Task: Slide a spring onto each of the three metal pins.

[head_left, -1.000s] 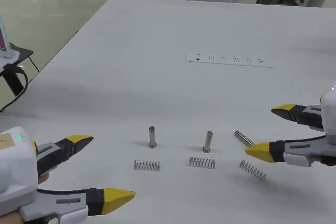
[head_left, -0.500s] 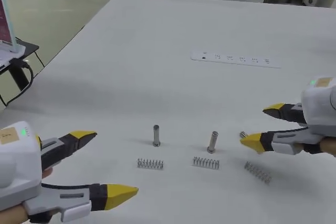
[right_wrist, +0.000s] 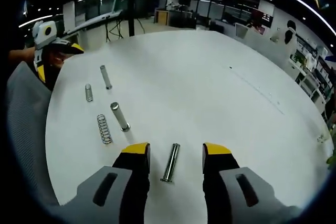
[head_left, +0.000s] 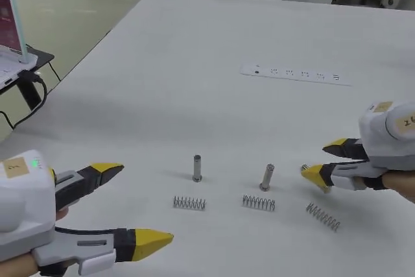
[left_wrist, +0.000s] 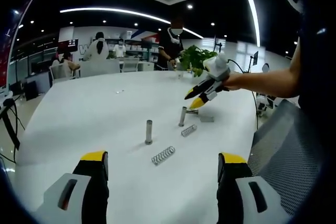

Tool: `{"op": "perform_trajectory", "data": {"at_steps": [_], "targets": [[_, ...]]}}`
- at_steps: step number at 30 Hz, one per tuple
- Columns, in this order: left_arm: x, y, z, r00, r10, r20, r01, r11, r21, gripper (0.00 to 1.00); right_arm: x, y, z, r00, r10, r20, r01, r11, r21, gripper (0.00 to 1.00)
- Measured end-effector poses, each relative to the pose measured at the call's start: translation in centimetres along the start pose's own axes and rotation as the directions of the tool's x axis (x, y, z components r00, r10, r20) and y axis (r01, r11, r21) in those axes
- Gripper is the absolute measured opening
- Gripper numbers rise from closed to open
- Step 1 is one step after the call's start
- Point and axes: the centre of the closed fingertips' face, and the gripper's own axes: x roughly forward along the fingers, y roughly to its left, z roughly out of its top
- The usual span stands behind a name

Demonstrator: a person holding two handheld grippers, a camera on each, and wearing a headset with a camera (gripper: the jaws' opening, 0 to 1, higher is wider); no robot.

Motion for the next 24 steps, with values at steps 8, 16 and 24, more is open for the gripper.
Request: {"op": "perform_trajectory", "data": {"at_steps": [8,16,24], "targets": [[0.0,0.0,0.0,1.0000,0.000,0.001,0.000,1.000,-0.005,0.82,0.8,-0.4,-0.5,0.9988,-0.018,-0.045,0.018,1.000,0.015,0.27],[0.1,-0.1,-0.3,1.0000,-0.004,0.000,0.004,1.000,-0.011,0.82,1.5,0.0,-0.7,0.9951,-0.016,-0.097,0.018,1.000,0.020,0.20],[0.1,0.1,-0.4,1.0000,-0.003,0.002,0.003,1.000,-0.016,0.81,2.0,0.1,-1.3,0.9899,-0.009,-0.141,0.015,0.999,0.039,0.12]]}}
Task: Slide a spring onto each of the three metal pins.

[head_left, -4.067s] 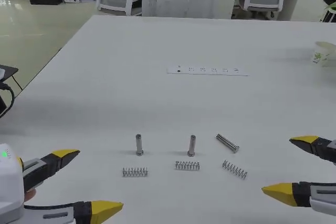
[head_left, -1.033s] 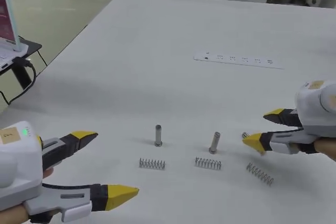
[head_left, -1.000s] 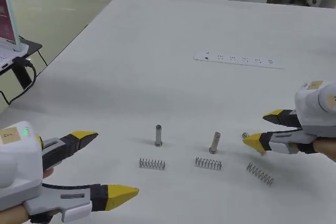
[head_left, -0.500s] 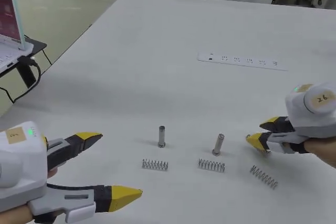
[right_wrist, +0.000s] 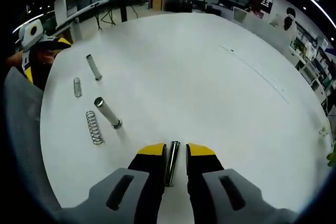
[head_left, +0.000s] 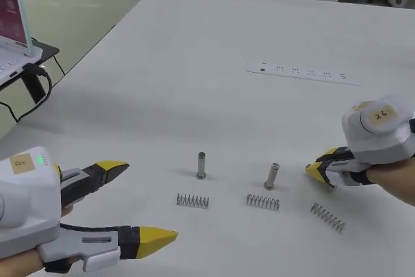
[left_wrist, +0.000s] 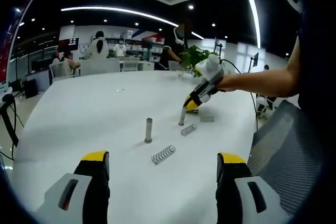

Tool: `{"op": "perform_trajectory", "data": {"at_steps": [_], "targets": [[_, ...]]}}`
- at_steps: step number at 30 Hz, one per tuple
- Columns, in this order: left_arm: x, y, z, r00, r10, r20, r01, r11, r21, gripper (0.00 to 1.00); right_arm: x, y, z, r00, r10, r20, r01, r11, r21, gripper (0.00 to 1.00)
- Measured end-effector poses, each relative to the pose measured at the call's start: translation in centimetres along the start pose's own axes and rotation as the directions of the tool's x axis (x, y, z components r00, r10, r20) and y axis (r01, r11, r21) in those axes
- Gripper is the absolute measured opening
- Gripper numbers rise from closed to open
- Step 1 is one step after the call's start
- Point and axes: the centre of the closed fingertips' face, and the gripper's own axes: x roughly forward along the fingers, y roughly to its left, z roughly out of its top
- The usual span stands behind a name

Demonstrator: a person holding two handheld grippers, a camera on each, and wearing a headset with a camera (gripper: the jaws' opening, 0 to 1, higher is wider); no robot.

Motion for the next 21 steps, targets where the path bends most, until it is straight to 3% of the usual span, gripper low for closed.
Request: {"op": "perform_trajectory", "data": {"at_steps": [21], "targets": [[0.02,0.08,-0.02,1.0000,0.002,0.001,-0.002,1.000,-0.005,0.80,0.74,0.02,-0.41,0.9986,0.014,-0.050,-0.012,0.999,0.043,0.06]]}}
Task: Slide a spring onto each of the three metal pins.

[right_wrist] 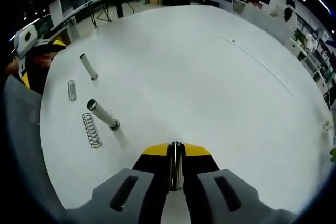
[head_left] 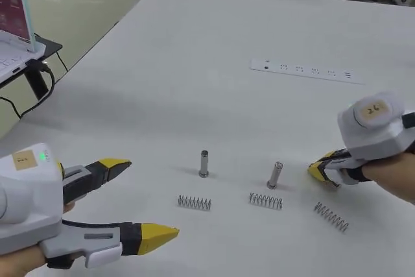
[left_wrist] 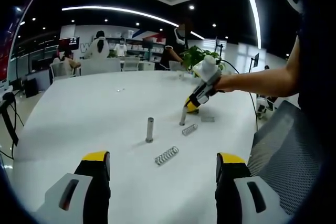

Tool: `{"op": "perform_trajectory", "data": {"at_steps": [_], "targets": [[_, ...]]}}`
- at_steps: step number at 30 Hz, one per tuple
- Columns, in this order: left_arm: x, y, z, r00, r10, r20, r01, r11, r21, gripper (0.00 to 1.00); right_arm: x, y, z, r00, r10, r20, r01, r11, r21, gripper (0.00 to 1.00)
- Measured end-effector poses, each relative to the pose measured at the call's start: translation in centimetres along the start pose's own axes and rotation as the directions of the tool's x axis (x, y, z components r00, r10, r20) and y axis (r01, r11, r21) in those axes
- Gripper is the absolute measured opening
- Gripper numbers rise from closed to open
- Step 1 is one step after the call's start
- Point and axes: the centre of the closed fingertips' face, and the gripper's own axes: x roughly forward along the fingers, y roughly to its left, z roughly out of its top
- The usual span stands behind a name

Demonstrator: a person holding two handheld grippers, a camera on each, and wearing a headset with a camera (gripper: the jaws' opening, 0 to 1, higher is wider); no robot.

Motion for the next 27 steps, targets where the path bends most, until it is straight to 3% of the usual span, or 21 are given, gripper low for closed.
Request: {"op": "perform_trajectory", "data": {"at_steps": [27], "targets": [[-0.5,-1.0,1.3,0.9995,-0.022,0.023,0.021,0.999,0.046,0.79,-4.1,0.5,0.5,0.9969,-0.049,0.061,0.047,0.998,0.031,0.05]]}}
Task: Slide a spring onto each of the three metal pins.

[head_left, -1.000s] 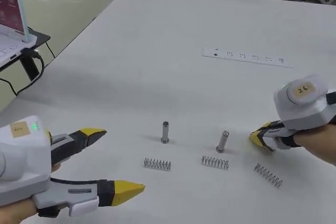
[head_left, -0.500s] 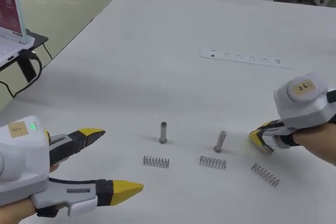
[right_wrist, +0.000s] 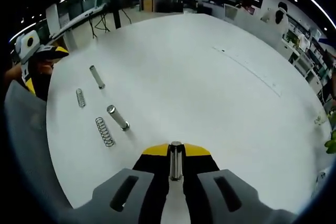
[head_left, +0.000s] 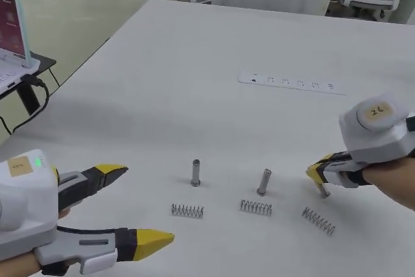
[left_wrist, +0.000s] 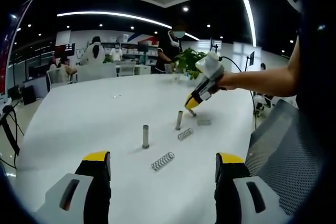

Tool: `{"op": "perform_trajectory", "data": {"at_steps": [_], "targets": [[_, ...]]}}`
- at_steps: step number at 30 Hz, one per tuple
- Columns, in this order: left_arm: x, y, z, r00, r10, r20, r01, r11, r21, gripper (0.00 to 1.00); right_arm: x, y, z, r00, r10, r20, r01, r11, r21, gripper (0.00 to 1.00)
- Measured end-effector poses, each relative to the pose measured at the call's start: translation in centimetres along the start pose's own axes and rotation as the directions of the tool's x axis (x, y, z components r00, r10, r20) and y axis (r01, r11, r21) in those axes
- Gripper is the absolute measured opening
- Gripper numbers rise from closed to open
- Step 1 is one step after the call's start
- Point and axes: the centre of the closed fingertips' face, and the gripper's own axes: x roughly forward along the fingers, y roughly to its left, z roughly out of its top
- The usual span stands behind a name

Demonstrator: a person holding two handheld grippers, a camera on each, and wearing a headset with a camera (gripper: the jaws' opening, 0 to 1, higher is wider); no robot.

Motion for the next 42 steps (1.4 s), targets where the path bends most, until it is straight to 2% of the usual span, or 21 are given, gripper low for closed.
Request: {"op": "perform_trajectory", "data": {"at_steps": [12,34,42], "targets": [[-0.5,-0.9,0.4,1.0000,-0.005,0.001,0.005,1.000,0.020,0.78,-1.4,0.5,0.3,0.9997,-0.010,0.024,0.010,1.000,0.001,0.05],[-0.7,-1.4,0.7,0.9998,-0.020,0.000,0.020,0.999,0.044,0.78,-2.0,0.5,-0.8,0.9996,-0.013,0.025,0.012,0.999,0.048,0.06],[-0.6,-1.5,0.8,0.9997,-0.023,0.000,0.023,0.999,0.047,0.77,-1.9,0.4,-0.8,0.9996,-0.013,0.025,0.012,0.999,0.040,0.06]]}}
